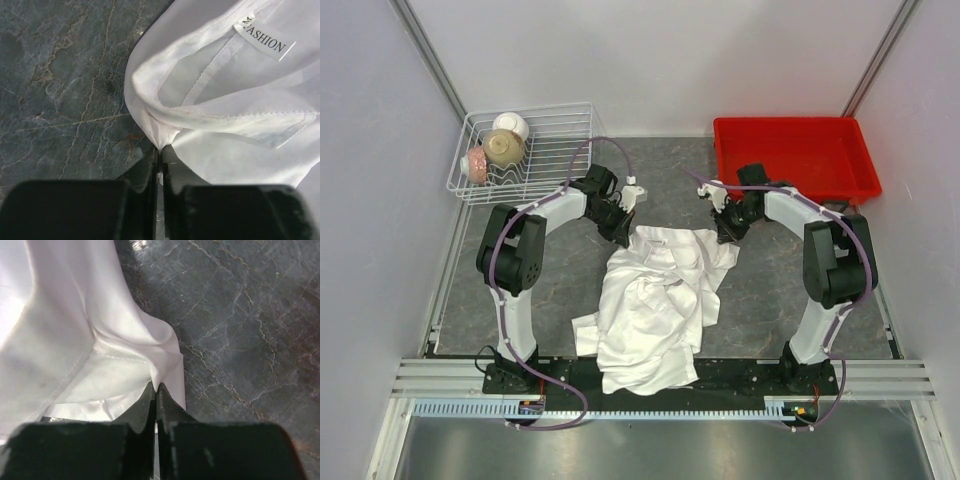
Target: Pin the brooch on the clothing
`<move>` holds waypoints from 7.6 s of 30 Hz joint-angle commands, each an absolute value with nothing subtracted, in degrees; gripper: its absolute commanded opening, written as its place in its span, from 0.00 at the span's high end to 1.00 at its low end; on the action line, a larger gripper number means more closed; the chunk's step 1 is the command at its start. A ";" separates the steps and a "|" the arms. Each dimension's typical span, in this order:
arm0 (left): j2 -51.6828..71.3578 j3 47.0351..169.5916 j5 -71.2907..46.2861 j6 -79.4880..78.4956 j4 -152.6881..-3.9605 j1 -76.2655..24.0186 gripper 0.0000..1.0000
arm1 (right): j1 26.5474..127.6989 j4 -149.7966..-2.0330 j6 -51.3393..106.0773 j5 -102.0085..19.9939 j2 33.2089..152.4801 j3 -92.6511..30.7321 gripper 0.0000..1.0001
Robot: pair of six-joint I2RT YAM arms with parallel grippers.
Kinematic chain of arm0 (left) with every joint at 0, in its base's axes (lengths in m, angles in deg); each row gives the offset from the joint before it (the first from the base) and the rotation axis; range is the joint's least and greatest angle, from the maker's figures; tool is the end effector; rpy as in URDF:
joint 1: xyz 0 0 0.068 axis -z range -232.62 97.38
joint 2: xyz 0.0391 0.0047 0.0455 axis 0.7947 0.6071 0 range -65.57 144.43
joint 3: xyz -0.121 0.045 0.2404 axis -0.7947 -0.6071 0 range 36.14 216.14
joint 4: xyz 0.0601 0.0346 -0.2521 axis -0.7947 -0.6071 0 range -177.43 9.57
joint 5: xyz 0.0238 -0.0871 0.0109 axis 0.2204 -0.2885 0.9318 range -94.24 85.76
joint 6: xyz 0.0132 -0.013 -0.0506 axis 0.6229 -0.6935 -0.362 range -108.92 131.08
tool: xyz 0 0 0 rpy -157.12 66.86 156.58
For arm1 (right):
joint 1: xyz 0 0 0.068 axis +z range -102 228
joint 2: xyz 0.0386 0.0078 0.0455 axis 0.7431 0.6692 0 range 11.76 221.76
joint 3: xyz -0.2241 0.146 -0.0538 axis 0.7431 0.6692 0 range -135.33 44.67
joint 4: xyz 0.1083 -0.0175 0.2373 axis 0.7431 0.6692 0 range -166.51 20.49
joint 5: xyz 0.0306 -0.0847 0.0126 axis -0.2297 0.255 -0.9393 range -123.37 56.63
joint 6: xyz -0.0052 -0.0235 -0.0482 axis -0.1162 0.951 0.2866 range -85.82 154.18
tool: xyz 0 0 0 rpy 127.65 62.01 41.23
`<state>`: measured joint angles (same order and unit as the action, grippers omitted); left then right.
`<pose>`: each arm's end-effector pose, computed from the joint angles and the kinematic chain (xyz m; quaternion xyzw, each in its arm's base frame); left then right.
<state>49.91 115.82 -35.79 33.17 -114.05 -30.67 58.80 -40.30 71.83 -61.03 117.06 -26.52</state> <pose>0.3678 -0.1684 0.1596 0.4000 0.8596 -0.2673 0.1721 0.3522 0.0839 0.1811 -0.4298 0.8557 0.1905 0.2161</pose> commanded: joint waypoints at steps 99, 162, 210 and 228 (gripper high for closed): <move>-5.27 114.36 -22.74 37.39 -105.13 -32.23 0.98 | 57.22 -60.15 51.42 -49.44 79.52 -40.83 1.00; 19.45 124.86 -15.64 32.70 -110.65 -43.22 0.41 | 53.09 -42.16 48.58 -47.24 111.54 -62.83 0.09; 30.33 108.56 -37.38 28.39 -117.51 -46.88 0.52 | 85.51 -41.87 55.81 -50.33 103.96 -18.51 0.34; 39.63 109.89 -21.12 42.55 -118.49 -70.81 0.45 | 101.07 -52.16 50.27 -47.17 126.45 -34.95 0.41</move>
<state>37.98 109.75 -24.38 39.62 -119.30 -69.11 98.32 -49.33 51.64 -48.13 122.63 -32.38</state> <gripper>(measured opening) 0.563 0.606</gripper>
